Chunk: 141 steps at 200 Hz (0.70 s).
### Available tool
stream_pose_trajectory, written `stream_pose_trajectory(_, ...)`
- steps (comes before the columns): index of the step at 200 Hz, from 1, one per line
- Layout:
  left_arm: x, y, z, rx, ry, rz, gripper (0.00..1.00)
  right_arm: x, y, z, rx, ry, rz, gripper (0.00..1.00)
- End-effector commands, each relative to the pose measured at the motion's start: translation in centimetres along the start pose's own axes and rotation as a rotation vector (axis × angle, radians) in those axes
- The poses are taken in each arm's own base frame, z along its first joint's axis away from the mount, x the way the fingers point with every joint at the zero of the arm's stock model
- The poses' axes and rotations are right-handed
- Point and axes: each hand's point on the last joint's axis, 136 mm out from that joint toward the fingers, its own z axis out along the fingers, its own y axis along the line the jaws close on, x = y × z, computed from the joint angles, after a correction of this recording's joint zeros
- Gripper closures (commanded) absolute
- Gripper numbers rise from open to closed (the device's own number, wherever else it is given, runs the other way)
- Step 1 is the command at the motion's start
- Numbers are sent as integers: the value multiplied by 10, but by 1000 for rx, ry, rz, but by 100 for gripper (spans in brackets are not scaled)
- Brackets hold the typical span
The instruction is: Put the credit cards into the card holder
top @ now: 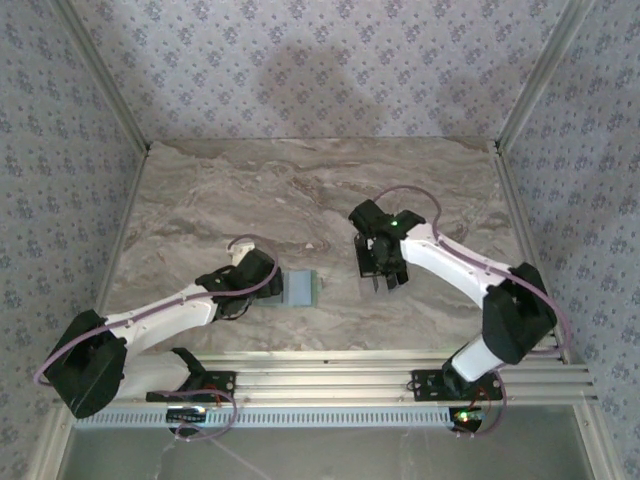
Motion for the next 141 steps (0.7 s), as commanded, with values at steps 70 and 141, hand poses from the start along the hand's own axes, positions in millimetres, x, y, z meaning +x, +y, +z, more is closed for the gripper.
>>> stream_pose_trajectory(70, 13, 30, -8, -78, 18, -6, 0, -24, 106, -57, -440, -225, 84, 100)
stream_pose_trajectory(141, 9, 35, -10, -113, -1, -37, 0, -13, 184, 3, -421, -213, 94, 100)
